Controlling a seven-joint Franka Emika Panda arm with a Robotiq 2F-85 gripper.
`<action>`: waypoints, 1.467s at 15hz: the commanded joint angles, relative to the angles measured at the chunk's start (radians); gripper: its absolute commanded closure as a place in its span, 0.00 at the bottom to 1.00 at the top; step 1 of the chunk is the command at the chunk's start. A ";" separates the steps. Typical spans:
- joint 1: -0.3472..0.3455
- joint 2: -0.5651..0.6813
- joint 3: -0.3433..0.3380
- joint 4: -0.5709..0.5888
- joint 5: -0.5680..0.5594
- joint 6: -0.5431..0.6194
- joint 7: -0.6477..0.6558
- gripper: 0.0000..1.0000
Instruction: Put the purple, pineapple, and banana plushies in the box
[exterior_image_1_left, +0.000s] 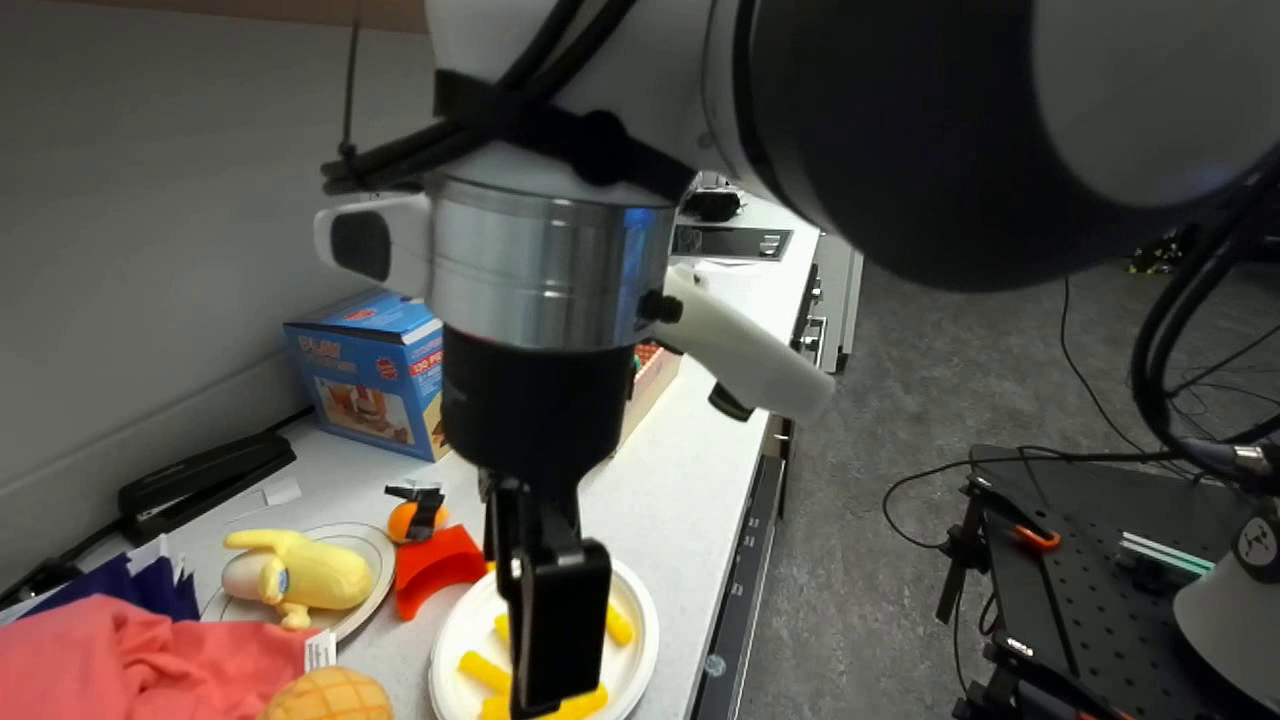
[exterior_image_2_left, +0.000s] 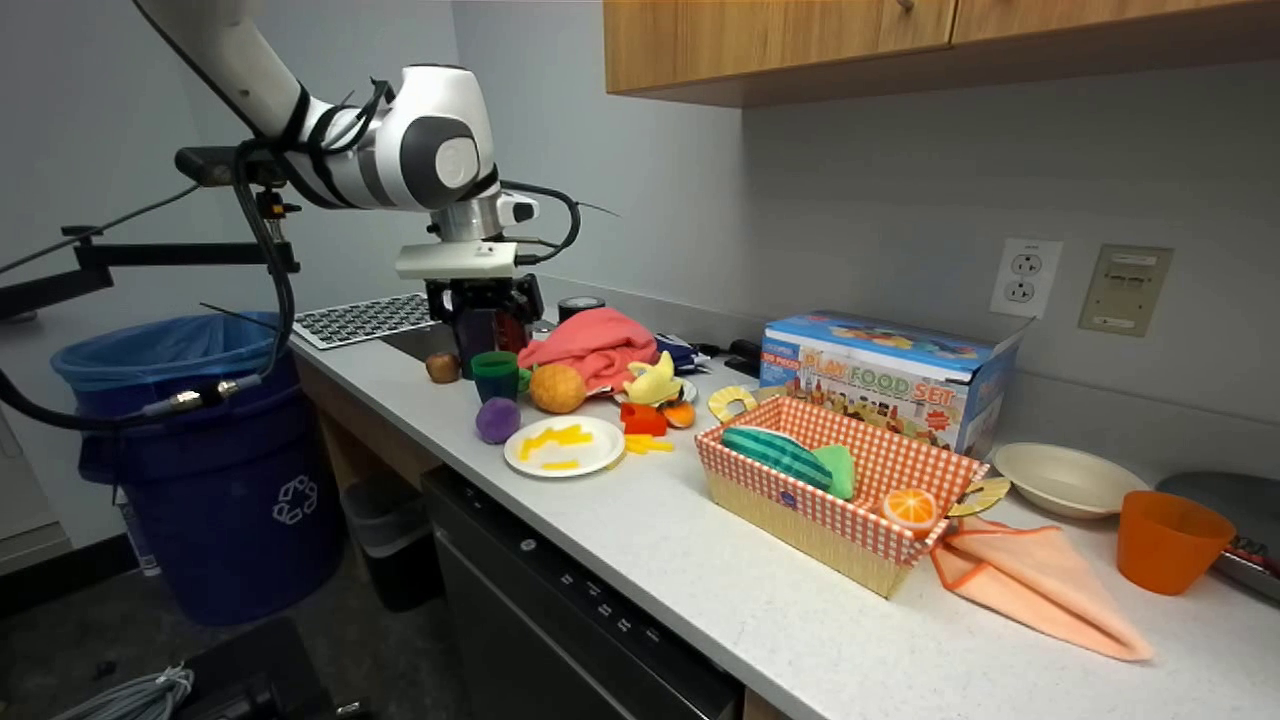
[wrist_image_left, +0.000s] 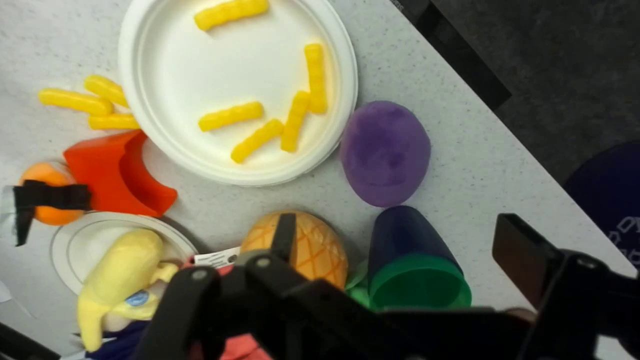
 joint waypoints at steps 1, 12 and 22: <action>0.006 0.099 0.030 0.092 0.016 -0.020 -0.035 0.00; 0.009 0.162 0.043 0.120 -0.011 -0.026 0.011 0.00; 0.025 0.275 0.010 0.142 -0.116 0.107 0.029 0.00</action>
